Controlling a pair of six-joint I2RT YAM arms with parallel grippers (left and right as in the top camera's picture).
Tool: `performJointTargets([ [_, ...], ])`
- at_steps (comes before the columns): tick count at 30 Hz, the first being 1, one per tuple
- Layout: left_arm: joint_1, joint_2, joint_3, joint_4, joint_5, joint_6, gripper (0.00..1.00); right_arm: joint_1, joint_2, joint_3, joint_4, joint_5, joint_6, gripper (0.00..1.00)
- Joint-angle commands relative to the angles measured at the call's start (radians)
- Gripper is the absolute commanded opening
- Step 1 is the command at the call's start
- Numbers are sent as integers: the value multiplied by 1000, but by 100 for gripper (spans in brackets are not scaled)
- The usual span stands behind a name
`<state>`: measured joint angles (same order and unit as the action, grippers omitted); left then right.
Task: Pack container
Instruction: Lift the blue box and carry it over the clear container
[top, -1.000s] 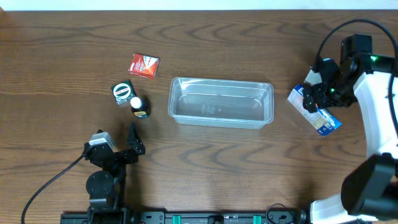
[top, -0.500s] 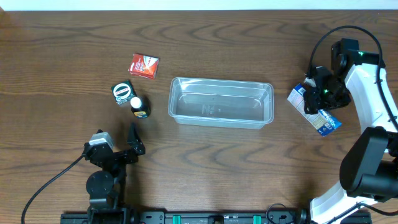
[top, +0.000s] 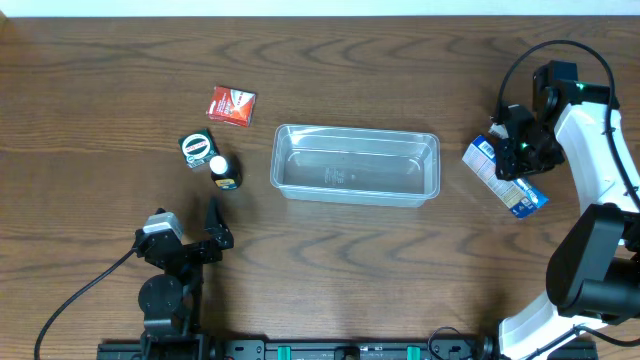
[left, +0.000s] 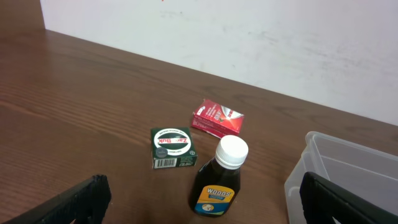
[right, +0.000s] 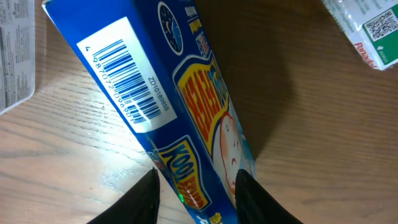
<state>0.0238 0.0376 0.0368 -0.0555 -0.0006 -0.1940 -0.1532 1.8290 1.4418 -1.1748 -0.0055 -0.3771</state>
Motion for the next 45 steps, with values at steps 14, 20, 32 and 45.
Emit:
performJointTargets([
  [14, 4, 0, -33, -17, -12, 6, 98, -3, -1, -27, 30, 2, -5, 1],
  [20, 4, 0, -33, -17, -12, 6, 98, -3, -24, 92, -68, 27, -1, 1],
  [32, 4, 0, -33, -17, -12, 6, 98, 150, -84, 549, -217, 23, -266, 1],
  [45, 4, 0, -33, -18, -12, 6, 98, 501, -39, 591, -149, -57, -780, 1],
])
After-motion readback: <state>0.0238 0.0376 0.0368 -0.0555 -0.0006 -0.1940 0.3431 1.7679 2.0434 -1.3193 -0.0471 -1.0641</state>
